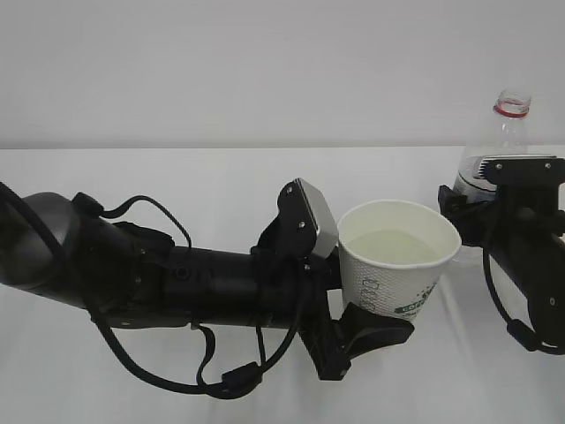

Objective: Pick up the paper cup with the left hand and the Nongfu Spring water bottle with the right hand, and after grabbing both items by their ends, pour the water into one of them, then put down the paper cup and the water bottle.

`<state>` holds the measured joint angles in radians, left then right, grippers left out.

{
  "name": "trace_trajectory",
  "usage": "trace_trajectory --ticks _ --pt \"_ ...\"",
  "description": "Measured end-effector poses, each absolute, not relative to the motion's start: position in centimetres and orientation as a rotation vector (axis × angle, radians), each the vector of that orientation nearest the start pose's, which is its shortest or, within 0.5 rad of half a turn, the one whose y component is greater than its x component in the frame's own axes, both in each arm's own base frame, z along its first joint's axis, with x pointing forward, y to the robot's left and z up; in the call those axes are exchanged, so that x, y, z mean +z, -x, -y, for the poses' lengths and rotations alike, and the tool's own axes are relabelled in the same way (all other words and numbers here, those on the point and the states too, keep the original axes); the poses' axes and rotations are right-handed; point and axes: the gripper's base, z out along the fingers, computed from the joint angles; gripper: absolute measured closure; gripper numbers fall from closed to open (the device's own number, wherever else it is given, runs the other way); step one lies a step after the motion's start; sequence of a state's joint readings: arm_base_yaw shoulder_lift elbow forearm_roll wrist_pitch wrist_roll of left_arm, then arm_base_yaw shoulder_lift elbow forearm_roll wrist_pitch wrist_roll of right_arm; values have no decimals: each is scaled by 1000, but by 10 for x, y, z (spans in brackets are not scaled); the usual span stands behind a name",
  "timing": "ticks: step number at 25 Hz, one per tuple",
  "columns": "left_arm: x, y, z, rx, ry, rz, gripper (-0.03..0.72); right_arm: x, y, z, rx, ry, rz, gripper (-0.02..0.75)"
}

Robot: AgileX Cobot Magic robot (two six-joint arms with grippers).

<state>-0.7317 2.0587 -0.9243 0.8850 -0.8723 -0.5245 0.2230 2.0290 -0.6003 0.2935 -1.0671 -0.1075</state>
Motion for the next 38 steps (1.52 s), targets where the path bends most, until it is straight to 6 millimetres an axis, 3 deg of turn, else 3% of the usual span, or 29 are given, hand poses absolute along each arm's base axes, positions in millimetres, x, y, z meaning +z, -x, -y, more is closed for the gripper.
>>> trace_trajectory --ticks 9,19,38 --pt "120 -246 293 -1003 -1226 -1612 176 94 -317 -49 -58 3 -1853 127" --pt "120 -246 293 -1003 -1225 -1613 176 84 -287 -43 -42 -9 -1906 127" --pt "119 -246 293 -1001 -1223 -1616 176 105 -249 -39 12 22 -1908 127"
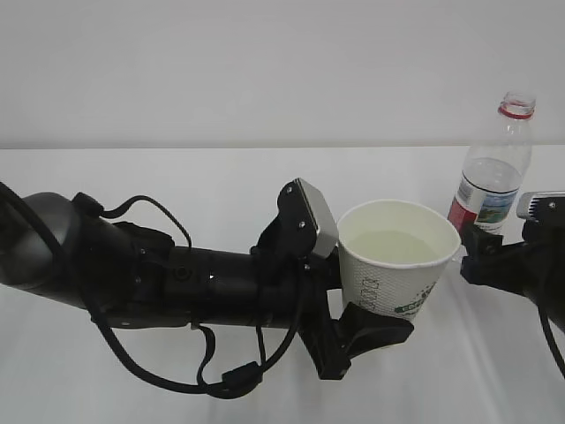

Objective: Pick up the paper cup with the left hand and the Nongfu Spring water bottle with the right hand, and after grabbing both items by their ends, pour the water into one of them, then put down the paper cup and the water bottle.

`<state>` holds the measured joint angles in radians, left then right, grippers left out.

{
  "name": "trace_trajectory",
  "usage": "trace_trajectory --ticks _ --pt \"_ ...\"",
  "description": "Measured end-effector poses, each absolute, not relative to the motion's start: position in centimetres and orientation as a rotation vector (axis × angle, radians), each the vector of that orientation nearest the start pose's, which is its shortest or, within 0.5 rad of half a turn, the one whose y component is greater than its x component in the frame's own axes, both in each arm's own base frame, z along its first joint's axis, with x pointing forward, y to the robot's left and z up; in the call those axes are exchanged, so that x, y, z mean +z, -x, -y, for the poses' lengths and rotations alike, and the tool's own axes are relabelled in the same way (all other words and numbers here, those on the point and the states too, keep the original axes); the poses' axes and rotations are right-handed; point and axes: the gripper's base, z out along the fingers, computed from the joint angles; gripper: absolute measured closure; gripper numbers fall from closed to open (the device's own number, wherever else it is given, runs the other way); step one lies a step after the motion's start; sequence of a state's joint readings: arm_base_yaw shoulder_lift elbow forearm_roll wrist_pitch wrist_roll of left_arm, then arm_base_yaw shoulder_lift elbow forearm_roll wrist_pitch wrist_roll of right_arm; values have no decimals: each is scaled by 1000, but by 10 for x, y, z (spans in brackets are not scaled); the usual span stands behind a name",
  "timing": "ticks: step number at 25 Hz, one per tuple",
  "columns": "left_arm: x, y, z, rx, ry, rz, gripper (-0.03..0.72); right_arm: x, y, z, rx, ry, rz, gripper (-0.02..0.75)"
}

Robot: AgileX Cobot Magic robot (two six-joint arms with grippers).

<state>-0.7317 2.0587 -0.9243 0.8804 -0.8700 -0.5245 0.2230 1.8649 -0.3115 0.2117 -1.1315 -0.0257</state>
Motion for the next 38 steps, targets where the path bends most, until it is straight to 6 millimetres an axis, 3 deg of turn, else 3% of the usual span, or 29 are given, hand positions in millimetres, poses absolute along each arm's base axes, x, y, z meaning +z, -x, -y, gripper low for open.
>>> trace_trajectory --ticks 10,22,38 --pt "120 -247 293 -999 -1209 -1623 176 120 -222 -33 19 24 -1889 129" --pt "119 -251 291 -978 -1169 -1656 176 133 -220 -44 106 159 -1825 170" --pt "120 -290 256 -893 -970 -1731 176 131 -212 -43 106 164 -1839 170"
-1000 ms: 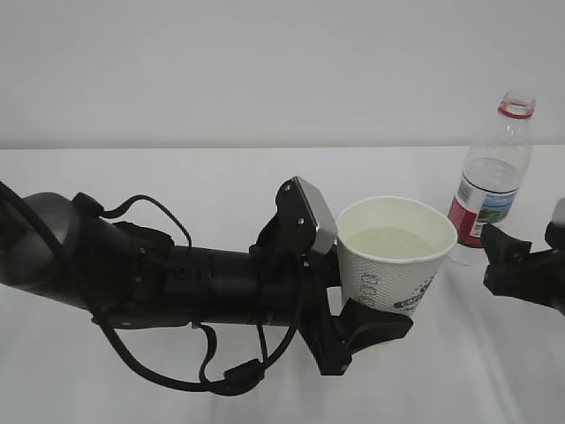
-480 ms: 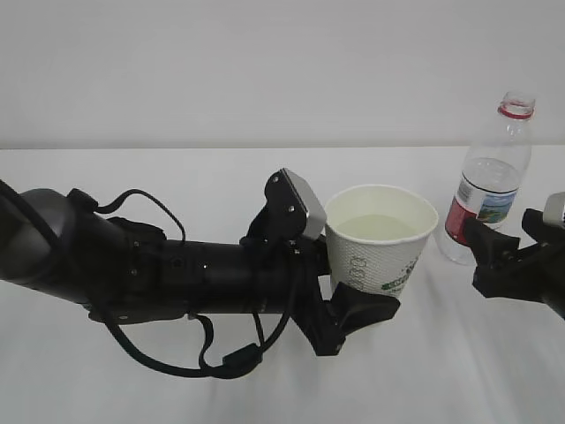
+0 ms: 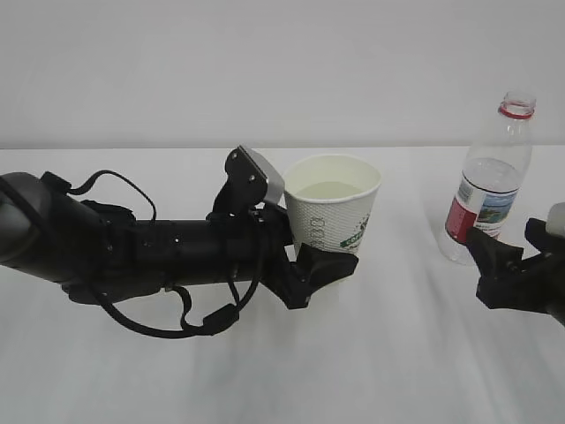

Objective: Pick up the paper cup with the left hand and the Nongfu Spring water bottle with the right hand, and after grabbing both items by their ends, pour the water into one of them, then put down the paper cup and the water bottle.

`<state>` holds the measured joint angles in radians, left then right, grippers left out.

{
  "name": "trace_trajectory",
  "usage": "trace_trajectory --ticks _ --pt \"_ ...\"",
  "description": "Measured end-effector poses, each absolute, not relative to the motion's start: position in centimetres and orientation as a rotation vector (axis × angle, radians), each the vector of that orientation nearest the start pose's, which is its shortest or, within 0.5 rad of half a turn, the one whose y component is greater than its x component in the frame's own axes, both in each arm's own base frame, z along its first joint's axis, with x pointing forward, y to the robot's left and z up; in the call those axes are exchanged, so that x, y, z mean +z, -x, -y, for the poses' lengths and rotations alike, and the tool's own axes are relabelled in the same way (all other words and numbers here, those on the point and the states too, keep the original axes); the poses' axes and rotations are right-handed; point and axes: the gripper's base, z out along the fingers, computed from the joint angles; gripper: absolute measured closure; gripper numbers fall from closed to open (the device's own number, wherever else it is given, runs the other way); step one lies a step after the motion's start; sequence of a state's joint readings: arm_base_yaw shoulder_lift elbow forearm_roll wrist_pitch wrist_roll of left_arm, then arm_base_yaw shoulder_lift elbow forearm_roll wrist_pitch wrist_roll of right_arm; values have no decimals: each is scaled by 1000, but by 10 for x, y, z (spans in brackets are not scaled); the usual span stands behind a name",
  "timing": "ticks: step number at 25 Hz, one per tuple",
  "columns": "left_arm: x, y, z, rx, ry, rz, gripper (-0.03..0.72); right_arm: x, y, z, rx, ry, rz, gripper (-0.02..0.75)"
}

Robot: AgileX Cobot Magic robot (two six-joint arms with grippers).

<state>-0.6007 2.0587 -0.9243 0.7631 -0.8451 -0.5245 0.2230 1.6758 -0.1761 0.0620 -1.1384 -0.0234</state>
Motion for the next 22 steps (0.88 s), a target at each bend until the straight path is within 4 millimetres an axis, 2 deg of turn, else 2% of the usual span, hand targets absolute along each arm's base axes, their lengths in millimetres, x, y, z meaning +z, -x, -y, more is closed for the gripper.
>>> trace_trajectory --ticks 12,22 --pt "119 -304 234 -825 -884 -1724 176 130 -211 -43 105 164 -1843 171" --pt "115 -313 192 -781 -756 -1690 176 130 -211 -43 105 164 -1843 170"
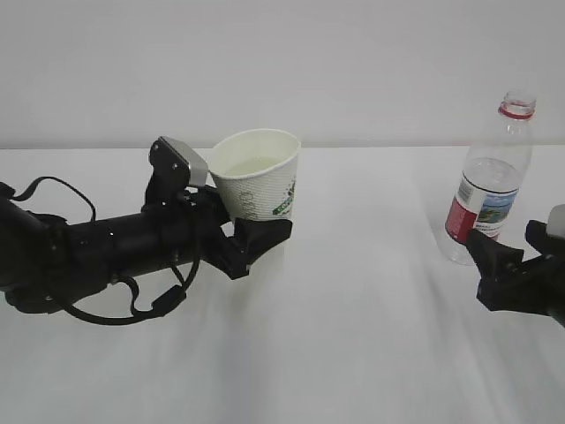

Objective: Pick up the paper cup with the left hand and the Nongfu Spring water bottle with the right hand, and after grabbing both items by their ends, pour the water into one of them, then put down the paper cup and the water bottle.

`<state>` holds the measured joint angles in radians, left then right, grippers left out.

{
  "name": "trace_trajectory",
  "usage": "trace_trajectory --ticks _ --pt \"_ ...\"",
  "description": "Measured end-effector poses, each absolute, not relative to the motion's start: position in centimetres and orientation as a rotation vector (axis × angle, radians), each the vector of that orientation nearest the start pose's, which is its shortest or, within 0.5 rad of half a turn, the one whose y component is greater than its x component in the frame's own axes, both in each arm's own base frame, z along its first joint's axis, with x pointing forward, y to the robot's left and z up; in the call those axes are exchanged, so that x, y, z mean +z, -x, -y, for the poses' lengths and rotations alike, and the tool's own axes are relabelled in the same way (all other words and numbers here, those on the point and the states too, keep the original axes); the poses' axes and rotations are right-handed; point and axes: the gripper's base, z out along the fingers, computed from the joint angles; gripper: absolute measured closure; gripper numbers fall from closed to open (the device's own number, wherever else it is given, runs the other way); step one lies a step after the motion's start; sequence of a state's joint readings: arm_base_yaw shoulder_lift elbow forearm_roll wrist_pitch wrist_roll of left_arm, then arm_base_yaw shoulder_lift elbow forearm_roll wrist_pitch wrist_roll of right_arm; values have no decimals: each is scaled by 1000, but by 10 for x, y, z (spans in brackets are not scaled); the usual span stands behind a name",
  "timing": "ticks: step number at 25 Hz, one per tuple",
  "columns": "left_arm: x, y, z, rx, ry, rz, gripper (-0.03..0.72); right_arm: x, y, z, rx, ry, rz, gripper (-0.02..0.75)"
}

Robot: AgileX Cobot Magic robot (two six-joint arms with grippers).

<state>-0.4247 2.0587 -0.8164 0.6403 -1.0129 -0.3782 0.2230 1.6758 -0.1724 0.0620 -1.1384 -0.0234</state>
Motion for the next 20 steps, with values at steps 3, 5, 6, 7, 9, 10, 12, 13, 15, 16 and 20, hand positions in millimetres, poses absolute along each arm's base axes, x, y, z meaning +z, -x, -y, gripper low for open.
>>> trace_trajectory --ticks 3,5,6,7,9,10,12,13,15,16,20 --pt "114 -319 179 -749 -715 -1700 176 130 -211 -43 106 166 -1843 171" --pt "114 -323 172 -729 -690 -1701 176 130 -211 -43 106 166 -1843 171" --pt "115 -325 168 -716 -674 -1702 176 130 -211 -43 106 166 -1843 171" --pt "114 -327 165 -705 -663 -1705 176 130 -211 -43 106 166 -1843 171" --pt "114 -329 159 -688 -647 -1711 176 130 -211 -43 106 166 -1843 171" --pt "113 -329 157 -683 -634 -1716 176 130 -211 -43 106 166 -1843 171" --pt "111 -328 153 -673 -613 -1723 176 130 -211 -43 106 166 -1843 171" --pt "110 -327 152 -656 -608 -1727 176 130 -211 -43 106 166 -1843 170" --pt "109 -326 149 -620 -591 -1727 176 130 -211 -43 106 166 -1843 171" --pt "108 -325 147 -604 -578 -1728 176 130 -211 -43 106 166 -1843 171" --pt "105 -322 136 -542 -463 -1733 176 130 -211 -43 106 166 -1843 171"
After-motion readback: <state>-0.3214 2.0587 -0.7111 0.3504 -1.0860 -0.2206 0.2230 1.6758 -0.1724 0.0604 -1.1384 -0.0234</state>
